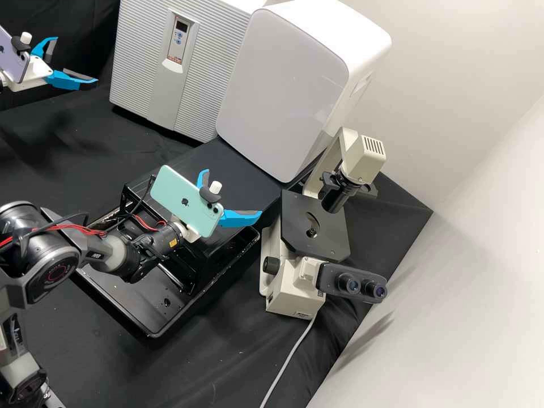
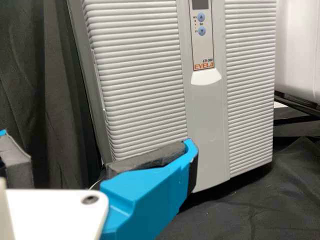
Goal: Open the incubator door
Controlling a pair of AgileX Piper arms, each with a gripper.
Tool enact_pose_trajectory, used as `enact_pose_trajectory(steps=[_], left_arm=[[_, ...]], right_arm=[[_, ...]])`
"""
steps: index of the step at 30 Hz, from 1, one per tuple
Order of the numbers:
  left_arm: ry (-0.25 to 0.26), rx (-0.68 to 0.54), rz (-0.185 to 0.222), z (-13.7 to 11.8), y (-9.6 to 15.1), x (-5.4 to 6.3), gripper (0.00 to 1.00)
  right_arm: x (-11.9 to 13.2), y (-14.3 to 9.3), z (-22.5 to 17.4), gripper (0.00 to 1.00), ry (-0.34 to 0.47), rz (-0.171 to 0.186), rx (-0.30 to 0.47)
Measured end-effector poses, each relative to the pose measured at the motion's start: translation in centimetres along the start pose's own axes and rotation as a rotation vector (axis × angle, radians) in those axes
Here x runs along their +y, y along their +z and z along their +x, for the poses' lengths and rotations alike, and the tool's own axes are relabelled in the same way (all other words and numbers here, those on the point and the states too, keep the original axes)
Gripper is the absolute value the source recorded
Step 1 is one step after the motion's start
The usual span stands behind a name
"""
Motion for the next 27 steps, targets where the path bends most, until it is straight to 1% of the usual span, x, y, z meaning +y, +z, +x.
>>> enact_pose_trajectory(steps=[12, 15, 17, 21, 24, 27], left_arm=[[0.001, -0.006, 0.004, 0.0, 0.1, 0.0, 1.00], [-0.002, -0.021, 0.002, 0.3, 0.1, -0.2, 1.00], [-0.012, -0.040, 0.008, 0.8, -0.1, -0.5, 1.00], [-0.038, -0.137, 0.028, 2.6, -0.3, -1.0, 1.00], [-0.056, -0.173, 0.019, 3.8, -0.6, -1.5, 1.00], [-0.052, -0.182, 0.003, 5.3, -1.2, -1.6, 1.00]], right_arm=[[0.0, 0.0, 0.0, 1.00, 0.000, 0.000, 0.000], [0.0, 0.0, 0.0, 1.00, 0.000, 0.000, 0.000], [0.0, 0.0, 0.0, 1.00, 0.000, 0.000, 0.000], [0.0, 0.0, 0.0, 1.00, 0.000, 0.000, 0.000], [0.0, 0.0, 0.0, 1.00, 0.000, 0.000, 0.000], [0.0, 0.0, 0.0, 1.00, 0.000, 0.000, 0.000]])
